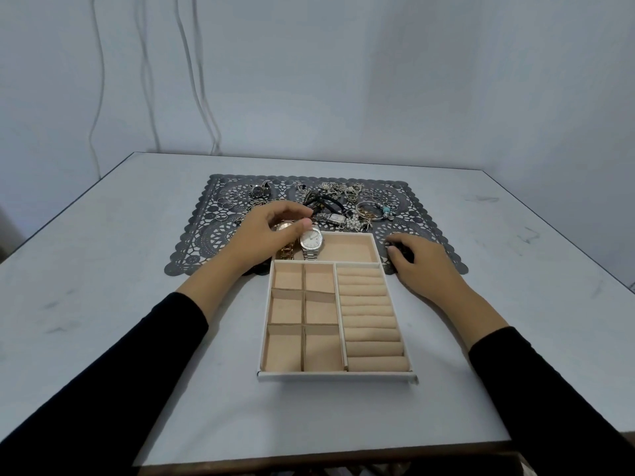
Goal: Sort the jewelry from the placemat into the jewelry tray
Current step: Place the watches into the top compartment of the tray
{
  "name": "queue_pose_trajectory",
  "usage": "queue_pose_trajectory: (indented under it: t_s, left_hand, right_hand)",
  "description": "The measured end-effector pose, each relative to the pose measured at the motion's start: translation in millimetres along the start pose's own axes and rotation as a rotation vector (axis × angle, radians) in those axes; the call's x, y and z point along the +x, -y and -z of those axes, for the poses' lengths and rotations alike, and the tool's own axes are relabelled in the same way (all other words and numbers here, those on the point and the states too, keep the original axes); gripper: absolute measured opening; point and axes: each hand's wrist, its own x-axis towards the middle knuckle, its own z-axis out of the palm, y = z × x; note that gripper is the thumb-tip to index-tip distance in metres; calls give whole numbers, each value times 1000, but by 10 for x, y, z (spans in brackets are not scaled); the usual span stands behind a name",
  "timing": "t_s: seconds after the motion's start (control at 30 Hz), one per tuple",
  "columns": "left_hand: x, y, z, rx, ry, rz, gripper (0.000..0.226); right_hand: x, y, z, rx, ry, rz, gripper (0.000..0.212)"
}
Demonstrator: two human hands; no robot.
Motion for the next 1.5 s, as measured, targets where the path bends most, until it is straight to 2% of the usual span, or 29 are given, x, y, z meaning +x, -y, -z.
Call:
queue_pose_trajectory:
  t_s: [0.2, 0.27, 0.47, 0.63, 0.9, 1.1, 1.5]
  left_hand:
    - [92, 73, 91, 156, -234, -70, 18]
    - [136, 97, 131, 243, -267, -60, 19]
    - [298, 261, 271, 430, -199, -34, 27]
    - [434, 377, 351, 521, -140, -40, 31]
    - [635, 495, 445, 531, -85, 7, 32]
    - [743, 529, 459, 580, -76, -15, 31]
    - [746, 555, 582, 547, -134, 84, 28]
  right_hand:
    - [127, 37, 45, 51, -114, -9, 30]
    - [215, 57, 37, 79, -151, 2, 30]
    - [533, 114, -50, 139, -177, 48, 25]
    - [809, 145, -163, 223, -114, 112, 19]
    - [988, 183, -273, 304, 100, 249, 18]
    - [1077, 145, -313, 300, 122, 284, 20]
    - [1175, 109, -320, 194, 148, 358, 15]
